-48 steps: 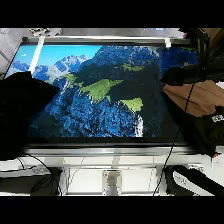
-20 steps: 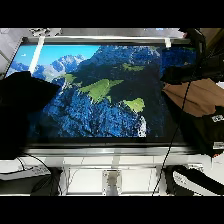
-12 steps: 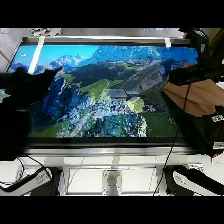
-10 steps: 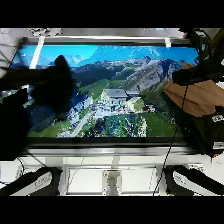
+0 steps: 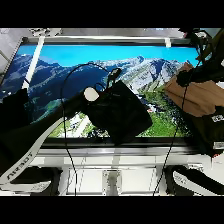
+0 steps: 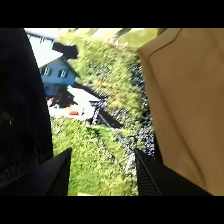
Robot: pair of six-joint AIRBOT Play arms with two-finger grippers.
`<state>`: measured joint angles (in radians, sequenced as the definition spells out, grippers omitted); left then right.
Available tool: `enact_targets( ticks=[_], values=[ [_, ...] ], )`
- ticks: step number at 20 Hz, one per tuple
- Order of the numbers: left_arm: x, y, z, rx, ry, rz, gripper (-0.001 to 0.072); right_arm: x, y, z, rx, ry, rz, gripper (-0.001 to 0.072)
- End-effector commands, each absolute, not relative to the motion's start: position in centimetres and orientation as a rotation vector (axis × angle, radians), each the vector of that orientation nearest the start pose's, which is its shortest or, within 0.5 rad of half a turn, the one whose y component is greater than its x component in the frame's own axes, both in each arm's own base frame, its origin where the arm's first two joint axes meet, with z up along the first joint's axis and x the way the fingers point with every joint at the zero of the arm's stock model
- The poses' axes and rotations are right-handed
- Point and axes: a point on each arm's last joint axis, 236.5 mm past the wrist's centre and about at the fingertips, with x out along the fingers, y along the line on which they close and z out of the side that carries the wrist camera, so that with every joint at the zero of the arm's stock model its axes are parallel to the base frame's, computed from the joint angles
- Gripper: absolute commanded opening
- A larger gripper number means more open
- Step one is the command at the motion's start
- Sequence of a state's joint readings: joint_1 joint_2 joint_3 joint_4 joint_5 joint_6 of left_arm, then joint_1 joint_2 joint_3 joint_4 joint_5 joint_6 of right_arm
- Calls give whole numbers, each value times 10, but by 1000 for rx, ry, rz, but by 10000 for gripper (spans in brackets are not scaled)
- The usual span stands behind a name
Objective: Fold the clothes and pants, and hang the long-sleeved shirts on hangers.
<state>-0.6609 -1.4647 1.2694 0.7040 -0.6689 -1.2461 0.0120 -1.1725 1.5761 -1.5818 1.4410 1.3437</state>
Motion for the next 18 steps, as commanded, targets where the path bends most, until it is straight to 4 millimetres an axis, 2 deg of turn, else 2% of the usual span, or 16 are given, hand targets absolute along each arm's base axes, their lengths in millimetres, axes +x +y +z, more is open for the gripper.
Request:
enact_targets(
  ticks=[1, 2, 3, 4, 6, 8, 10, 12, 14, 16, 18],
  values=[
    [408, -349, 90, -313, 829, -794, 708, 389, -15, 182, -189, 1013, 81, 450],
    [428, -305, 95, -322, 829, -729, 707, 387, -20, 175, -144, 1029, 70, 450],
    [440, -261, 93, -330, 860, -671, 707, 384, -24, 165, -98, 1053, 69, 450],
    [443, -225, 85, -345, 916, -630, 707, 379, -27, 150, -41, 1089, 78, 451],
    [429, -166, 54, -373, 1095, -580, 706, 360, -14, 114, 119, 1195, 140, 451],
    [409, -129, 19, -352, 1261, -546, 707, 334, 12, 78, 267, 1318, 238, 451],
    [402, -120, -8, -328, 1341, -550, 706, 308, 39, 44, 373, 1426, 313, 451],
    [402, -136, -31, -326, 1369, -611, 706, 290, 63, 14, 438, 1494, 355, 450],
    [395, -157, -57, -327, 1435, -646, 706, 279, 79, -11, 459, 1523, 365, 451],
    [387, -179, -74, -344, 1482, -692, 706, 273, 85, -25, 445, 1536, 363, 451],
    [390, -199, -76, -374, 1451, -744, 705, 273, 85, -27, 438, 1534, 361, 451]
  ],
)
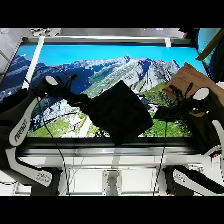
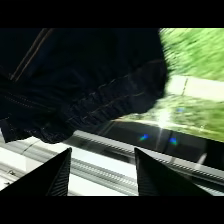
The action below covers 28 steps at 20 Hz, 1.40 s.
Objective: Fold the clothes and pants, and hang the long-sleeved shirts on hangers.
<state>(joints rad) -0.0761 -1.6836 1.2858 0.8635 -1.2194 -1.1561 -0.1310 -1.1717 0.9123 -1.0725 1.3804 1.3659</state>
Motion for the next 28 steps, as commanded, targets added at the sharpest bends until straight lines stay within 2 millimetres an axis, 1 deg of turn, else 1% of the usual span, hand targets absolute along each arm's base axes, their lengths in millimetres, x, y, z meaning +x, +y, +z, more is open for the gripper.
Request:
enact_targets(
  ticks=[1, 2, 3, 4, 5, 6, 8, 10, 11, 12, 14, 16, 18, 20, 21, 23, 25, 26, 28],
  values=[
    [398, -204, -75, -389, 1417, -732, 705, 273, 85, -27, 436, 1535, 360, 451],
    [408, -208, -75, -393, 1380, -714, 661, 273, 85, -27, 435, 1534, 359, 451],
    [417, -209, -75, -400, 1346, -695, 473, 273, 85, -27, 436, 1535, 360, 450],
    [425, -210, -74, -408, 1314, -677, 167, 274, 84, -27, 430, 1532, 359, 450],
    [430, -211, -73, -419, 1296, -669, 19, 274, 84, -28, 413, 1524, 373, 450],
    [431, -212, -70, -420, 1290, -672, 13, 276, 83, -28, 408, 1519, 370, 450],
    [436, -205, -60, -417, 1267, -666, 12, 278, 76, -32, 377, 1513, 347, 450],
    [447, -186, -41, -440, 1219, -630, 12, 278, 68, -36, 340, 1515, 324, 450],
    [451, -176, -31, -458, 1197, -607, 12, 279, 68, -39, 346, 1506, 318, 450],
    [453, -166, -21, -475, 1183, -592, 12, 282, 68, -43, 354, 1489, 306, 450],
    [449, -157, -13, -483, 1186, -597, 12, 289, 73, -55, 413, 1442, 285, 450],
    [444, -159, -14, -484, 1209, -612, 13, 289, 92, -60, 497, 1404, 336, 450],
    [441, -168, -15, -474, 1216, -628, 12, 303, 112, -57, 582, 1307, 389, 451],
    [437, -176, -17, -463, 1225, -644, 13, 316, 117, -65, 552, 1238, 363, 450],
    [436, -179, -17, -459, 1228, -650, 12, 318, 121, -69, 541, 1235, 362, 449],
    [436, -180, -17, -458, 1229, -652, 13, 313, 129, -81, 523, 1275, 375, 449],
    [436, -180, -17, -458, 1229, -651, 12, 307, 130, -93, 524, 1320, 375, 450],
    [436, -179, -17, -459, 1229, -651, 13, 306, 128, -94, 509, 1324, 372, 450],
    [436, -180, -17, -458, 1229, -651, 13, 308, 126, -91, 479, 1322, 382, 449]
  ],
)
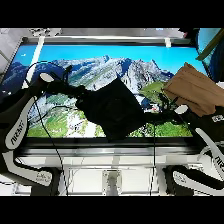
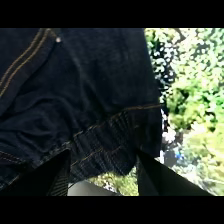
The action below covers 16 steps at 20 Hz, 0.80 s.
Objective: Fold the clothes and pants, and hang the long-sleeved shirts on hangers.
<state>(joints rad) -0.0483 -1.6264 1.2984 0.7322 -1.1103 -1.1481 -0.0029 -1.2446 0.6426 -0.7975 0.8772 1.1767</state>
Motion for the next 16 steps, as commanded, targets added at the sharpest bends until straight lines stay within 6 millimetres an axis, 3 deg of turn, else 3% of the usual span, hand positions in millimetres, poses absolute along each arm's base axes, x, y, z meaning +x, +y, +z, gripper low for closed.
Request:
enact_targets(
  ticks=[1, 5, 10, 12, 13, 15, 16],
  values=[
    [436, -180, -17, -458, 1229, -651, 13, 311, 124, -88, 457, 1318, 389, 449],
    [436, -180, -17, -459, 1229, -651, 13, 312, 117, -86, 401, 1337, 383, 449],
    [436, -180, -17, -459, 1229, -651, 13, 297, 125, -100, 470, 1390, 382, 449],
    [436, -180, -17, -459, 1229, -651, 13, 308, 129, -95, 515, 1345, 375, 446],
    [436, -180, -17, -459, 1228, -651, 13, 316, 129, -93, 534, 1316, 360, 389],
    [436, -179, -17, -456, 1229, -650, 12, 331, 126, -90, 566, 1257, 324, 147],
    [435, -176, -19, -444, 1233, -644, 12, 338, 124, -89, 575, 1232, 306, 61]
  ],
)
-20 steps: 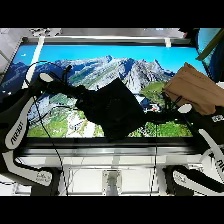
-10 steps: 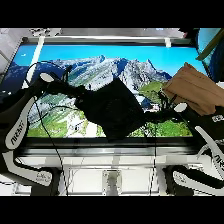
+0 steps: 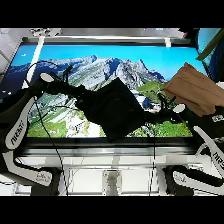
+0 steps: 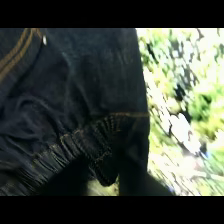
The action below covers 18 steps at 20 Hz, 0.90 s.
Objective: Fold the clothes and pants, and hang the long-sleeved shirts on hangers.
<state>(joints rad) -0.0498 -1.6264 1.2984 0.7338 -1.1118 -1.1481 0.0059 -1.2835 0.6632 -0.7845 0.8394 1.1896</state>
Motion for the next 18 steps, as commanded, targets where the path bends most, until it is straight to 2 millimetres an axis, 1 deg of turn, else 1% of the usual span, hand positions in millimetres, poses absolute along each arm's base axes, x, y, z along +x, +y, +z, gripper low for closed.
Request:
enact_targets(
  ticks=[1, 3, 4, 6, 7, 8, 10, 11, 13, 14, 15, 16, 17, 18],
  values=[
    [434, -171, -23, -412, 1241, -630, 12, 343, 121, -88, 576, 1212, 290, 17],
    [426, -152, -31, -356, 1299, -557, 11, 353, 116, -84, 555, 1179, 279, 17],
    [419, -139, -34, -298, 1334, -521, 11, 362, 115, -76, 534, 1155, 286, 17],
    [399, -108, -32, -157, 1408, -429, 10, 389, 109, -49, 460, 1079, 304, 17],
    [387, -95, -26, -93, 1440, -397, 10, 404, 106, -31, 424, 1031, 312, 17],
    [376, -88, -18, -48, 1462, -386, 11, 421, 104, -10, 397, 975, 318, 17],
    [354, -94, 1, -20, 1479, -417, 11, 450, 101, 28, 375, 866, 319, 17],
    [344, -99, 10, -2, 1477, -437, 11, 460, 100, 42, 368, 829, 320, 16],
    [332, -112, 21, 33, 1453, -471, 11, 475, 97, 55, 358, 790, 314, 17],
    [330, -117, 22, 43, 1441, -481, 11, 481, 97, 54, 368, 787, 307, 16],
    [333, -121, 22, 52, 1424, -485, 12, 485, 97, 51, 385, 793, 300, 17],
    [345, -123, 21, 55, 1380, -475, 12, 490, 97, 45, 390, 804, 298, 17],
    [365, -124, 20, 50, 1311, -455, 12, 494, 98, 39, 402, 812, 294, 17],
    [390, -124, 20, 45, 1224, -426, 12, 501, 98, 33, 431, 811, 284, 17]
  ],
)
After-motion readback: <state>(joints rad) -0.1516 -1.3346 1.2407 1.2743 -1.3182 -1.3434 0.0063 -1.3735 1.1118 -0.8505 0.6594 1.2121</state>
